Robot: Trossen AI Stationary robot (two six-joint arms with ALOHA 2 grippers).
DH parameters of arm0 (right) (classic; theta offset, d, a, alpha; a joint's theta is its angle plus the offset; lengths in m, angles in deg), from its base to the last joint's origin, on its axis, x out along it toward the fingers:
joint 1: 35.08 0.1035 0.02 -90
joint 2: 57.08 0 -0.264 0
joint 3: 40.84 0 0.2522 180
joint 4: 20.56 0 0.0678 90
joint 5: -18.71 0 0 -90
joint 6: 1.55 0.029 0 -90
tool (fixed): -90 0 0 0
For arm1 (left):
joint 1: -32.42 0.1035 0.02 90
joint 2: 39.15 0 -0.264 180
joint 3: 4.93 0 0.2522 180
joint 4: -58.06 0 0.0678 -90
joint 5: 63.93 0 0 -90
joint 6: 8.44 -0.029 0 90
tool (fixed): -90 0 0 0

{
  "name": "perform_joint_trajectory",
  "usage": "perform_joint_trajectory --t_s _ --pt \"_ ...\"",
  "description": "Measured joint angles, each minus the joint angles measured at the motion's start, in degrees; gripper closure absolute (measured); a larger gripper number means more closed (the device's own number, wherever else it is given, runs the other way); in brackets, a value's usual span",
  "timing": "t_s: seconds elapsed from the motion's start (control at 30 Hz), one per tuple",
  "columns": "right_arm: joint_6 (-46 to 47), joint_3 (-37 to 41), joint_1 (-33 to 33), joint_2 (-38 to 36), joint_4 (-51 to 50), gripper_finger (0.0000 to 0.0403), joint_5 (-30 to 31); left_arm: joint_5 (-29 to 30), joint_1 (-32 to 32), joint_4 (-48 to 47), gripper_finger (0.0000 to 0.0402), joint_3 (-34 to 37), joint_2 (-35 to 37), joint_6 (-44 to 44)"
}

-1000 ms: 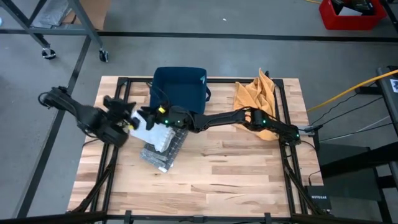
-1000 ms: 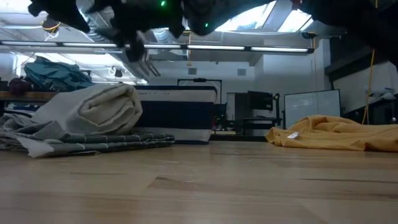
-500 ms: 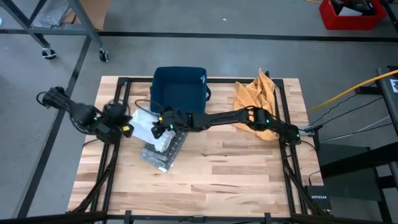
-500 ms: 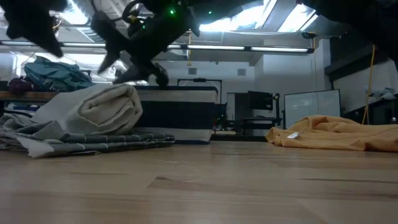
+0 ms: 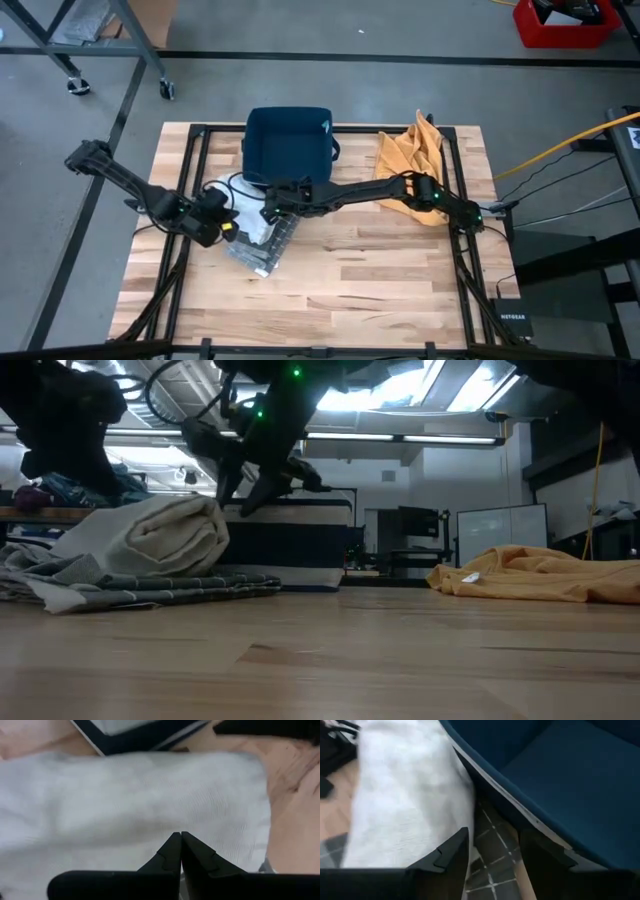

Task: Fold towel
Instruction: Stack the folded white patterned towel on top of the folded gray patterned towel

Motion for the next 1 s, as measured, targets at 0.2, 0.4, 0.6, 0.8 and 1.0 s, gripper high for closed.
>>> perform_joint_trajectory --t_s 0.2,0.4,0.6,0.8,1.0 --pt "-0.08 0.01 0.24 0.03 -3.12 0.0226 -1.2 -1.29 0.0 5.94 0.0398 0.04 -4.64 -0.4" --pt "-0.08 0.01 0.37 0.03 -4.0 0.0226 -1.92 -2.73 -0.02 10.83 0.0398 0.04 -10.36 -1.08" --pt "-0.15 0.07 0.37 1.89 -1.93 0.0226 -4.97 -2.7 0.13 13.43 0.0398 0.04 -14.68 -1.01" --pt "0.01 -0.06 0.48 3.87 3.25 0.0226 -12.91 -1.64 1.55 13.66 0.0398 0.06 -16.43 -1.18" --pt "0.81 0.07 0.97 4.2 8.81 0.0226 -21.71 -0.81 2.94 14.55 0.0398 0.04 -16.3 -2.97"
